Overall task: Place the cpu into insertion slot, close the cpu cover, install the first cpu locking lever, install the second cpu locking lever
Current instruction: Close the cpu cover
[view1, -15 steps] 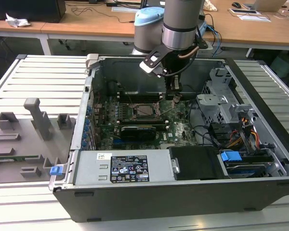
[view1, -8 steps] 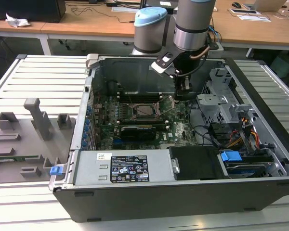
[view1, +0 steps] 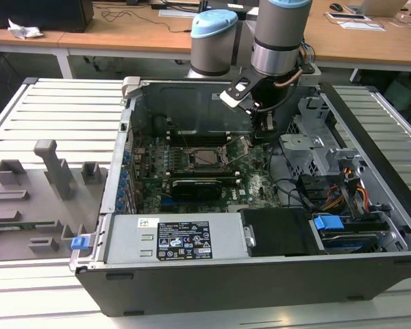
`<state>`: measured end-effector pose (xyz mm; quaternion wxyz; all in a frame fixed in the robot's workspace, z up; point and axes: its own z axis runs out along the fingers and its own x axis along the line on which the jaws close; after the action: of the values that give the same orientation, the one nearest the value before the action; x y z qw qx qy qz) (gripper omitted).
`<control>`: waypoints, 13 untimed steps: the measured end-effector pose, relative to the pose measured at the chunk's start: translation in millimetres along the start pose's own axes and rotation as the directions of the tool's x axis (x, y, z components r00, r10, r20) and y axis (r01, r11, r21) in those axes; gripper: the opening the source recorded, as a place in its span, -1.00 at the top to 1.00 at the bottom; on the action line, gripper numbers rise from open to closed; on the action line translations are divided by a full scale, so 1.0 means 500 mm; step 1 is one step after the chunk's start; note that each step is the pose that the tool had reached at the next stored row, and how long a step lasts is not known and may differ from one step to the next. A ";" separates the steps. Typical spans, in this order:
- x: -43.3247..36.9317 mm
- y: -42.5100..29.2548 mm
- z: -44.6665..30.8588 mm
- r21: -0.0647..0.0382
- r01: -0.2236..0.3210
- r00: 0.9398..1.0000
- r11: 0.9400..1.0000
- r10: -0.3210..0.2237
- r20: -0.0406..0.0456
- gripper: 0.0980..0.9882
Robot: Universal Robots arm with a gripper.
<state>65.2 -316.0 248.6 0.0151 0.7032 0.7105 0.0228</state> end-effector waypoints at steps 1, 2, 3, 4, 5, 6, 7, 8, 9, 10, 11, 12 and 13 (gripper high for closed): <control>0.000 0.000 0.001 0.000 0.000 1.000 1.000 0.000 0.000 0.98; 0.000 0.000 0.001 0.000 0.000 1.000 1.000 0.000 0.000 0.98; 0.000 0.000 0.001 0.000 0.000 1.000 1.000 0.000 0.000 0.98; 0.000 0.000 0.001 0.000 0.000 1.000 1.000 0.000 0.000 0.98; 0.000 0.000 0.002 0.000 0.000 1.000 1.000 0.000 0.000 0.98; 0.000 0.000 0.003 0.000 0.000 1.000 1.000 0.000 0.000 0.98; 0.000 -0.001 0.005 0.000 0.000 1.000 1.000 0.000 0.000 0.98; 0.000 -0.002 0.006 0.000 0.000 1.000 1.000 0.000 0.000 0.98; 0.000 -0.002 0.007 0.000 0.000 1.000 1.000 0.000 0.000 0.98; 0.000 -0.003 0.007 0.000 0.000 1.000 1.000 0.000 0.000 0.98; 0.000 -0.004 0.007 0.000 0.000 1.000 1.000 0.000 0.000 0.98; 0.000 -0.006 0.007 0.000 0.000 1.000 1.000 0.000 0.000 0.98; 0.000 -0.007 0.007 0.001 0.000 1.000 1.000 0.000 0.000 0.98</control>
<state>61.8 -316.1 244.9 0.0148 0.7032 0.7105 0.0223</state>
